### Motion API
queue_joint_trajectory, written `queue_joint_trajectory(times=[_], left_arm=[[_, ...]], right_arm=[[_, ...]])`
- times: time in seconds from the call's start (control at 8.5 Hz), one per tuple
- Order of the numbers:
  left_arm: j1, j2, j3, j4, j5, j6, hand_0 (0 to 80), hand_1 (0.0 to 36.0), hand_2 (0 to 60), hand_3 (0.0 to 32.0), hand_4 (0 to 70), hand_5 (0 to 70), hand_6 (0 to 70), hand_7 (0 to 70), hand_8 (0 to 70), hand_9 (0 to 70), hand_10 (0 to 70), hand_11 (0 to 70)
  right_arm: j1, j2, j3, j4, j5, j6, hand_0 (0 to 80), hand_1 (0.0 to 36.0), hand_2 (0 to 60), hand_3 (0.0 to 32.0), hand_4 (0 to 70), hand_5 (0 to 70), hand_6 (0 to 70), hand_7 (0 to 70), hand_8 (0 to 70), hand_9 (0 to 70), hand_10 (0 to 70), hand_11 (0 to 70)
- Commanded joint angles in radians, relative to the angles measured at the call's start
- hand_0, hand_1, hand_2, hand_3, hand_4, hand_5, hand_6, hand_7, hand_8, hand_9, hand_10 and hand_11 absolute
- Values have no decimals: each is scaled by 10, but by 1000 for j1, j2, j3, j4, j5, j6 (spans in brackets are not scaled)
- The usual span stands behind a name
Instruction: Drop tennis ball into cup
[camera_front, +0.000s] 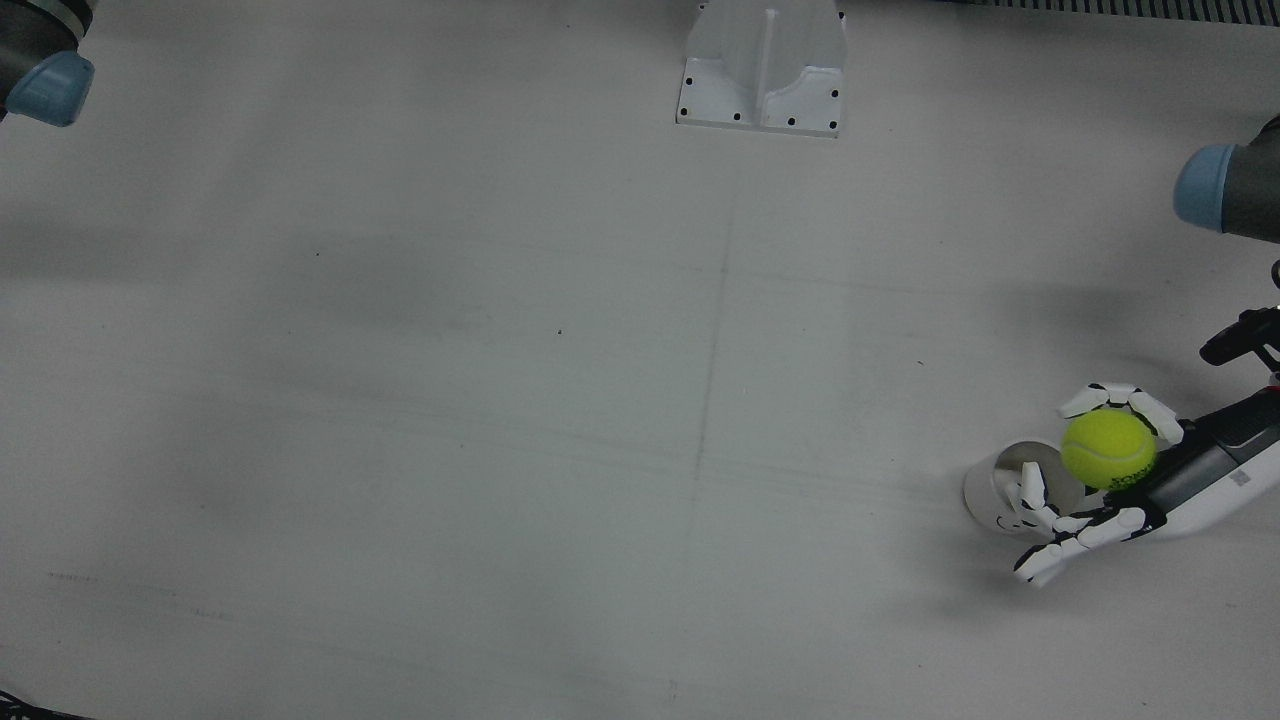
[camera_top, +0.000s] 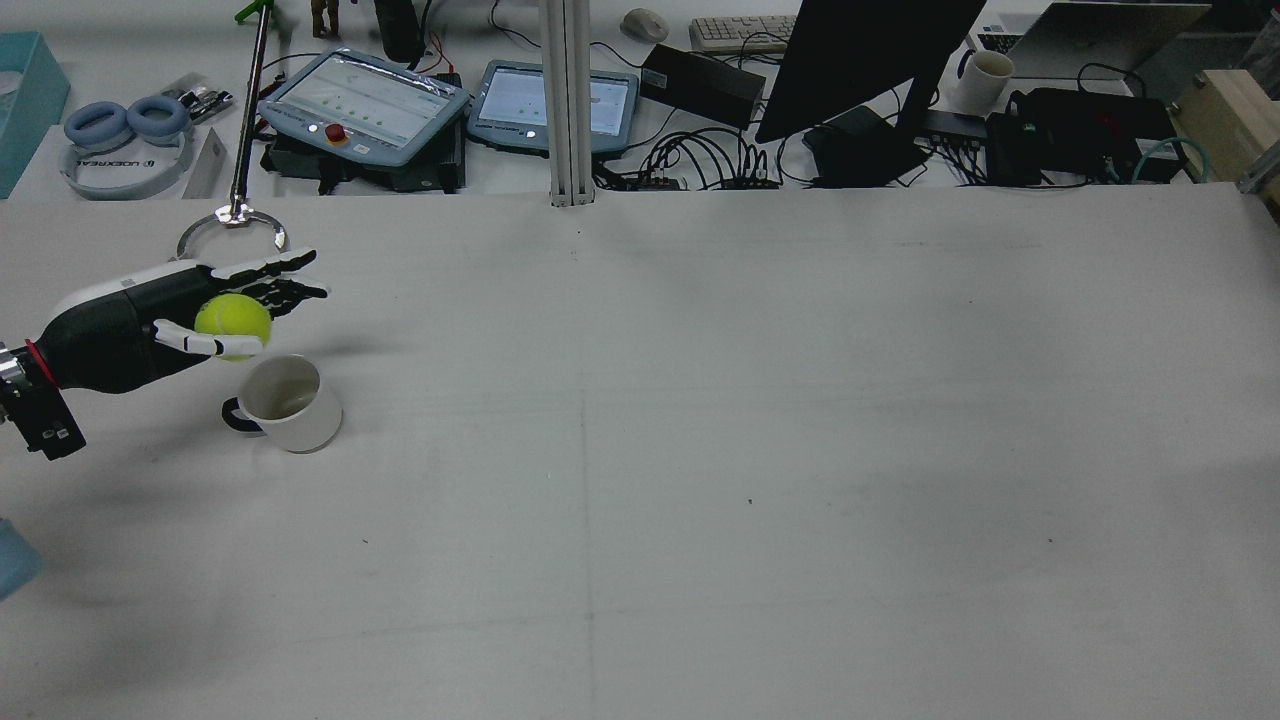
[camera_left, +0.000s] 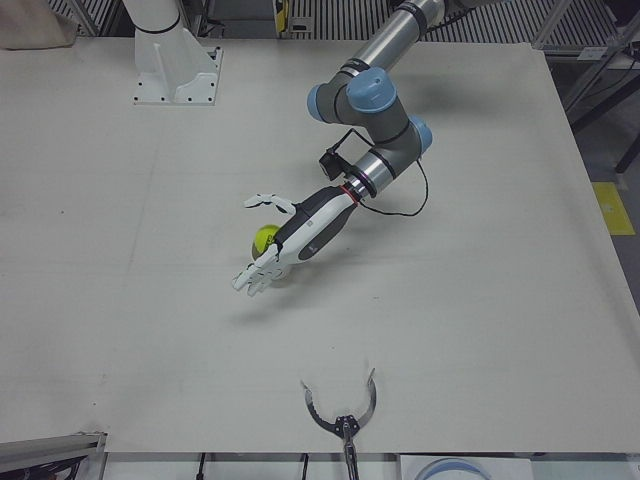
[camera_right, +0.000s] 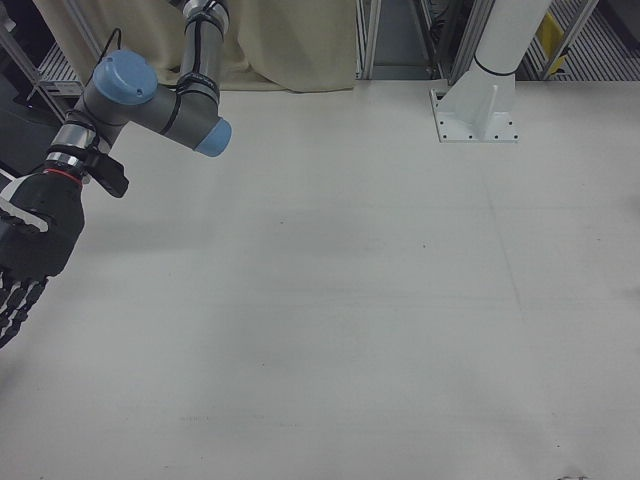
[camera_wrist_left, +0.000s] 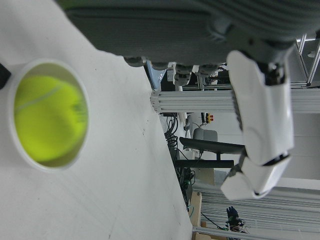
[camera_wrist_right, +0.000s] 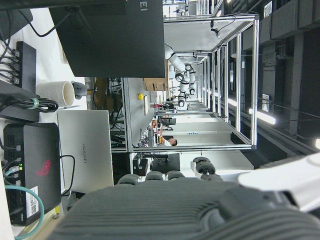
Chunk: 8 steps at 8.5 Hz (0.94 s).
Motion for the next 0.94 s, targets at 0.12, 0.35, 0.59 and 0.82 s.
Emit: queue_joint_trajectory(times=[0.12,0.35,0.59,0.82], left_arm=[[-1,8,-6,-12,6,-5,499,271,307,0,24,21,7,150,0,16,0,0],[-106,-47,-93,100,10,-29,522,286,298,0,33,43,30,169,0,19,0,0],[-301,-276,55,196,13,-19,540,284,210,0,12,44,25,172,0,20,0,0],[-443,-291,170,181,13,-17,605,268,0,0,0,37,3,134,0,12,0,0]], right_arm=[[0,0,-1,0,0,0,0,0,0,0,0,0,0,0,0,0,0,0],[0,0,0,0,0,0,0,0,0,0,0,0,0,0,0,0,0,0],[0,0,-1,0,0,0,0,0,0,0,0,0,0,0,0,0,0,0],[0,0,-1,0,0,0,0,0,0,0,0,0,0,0,0,0,0,0]])
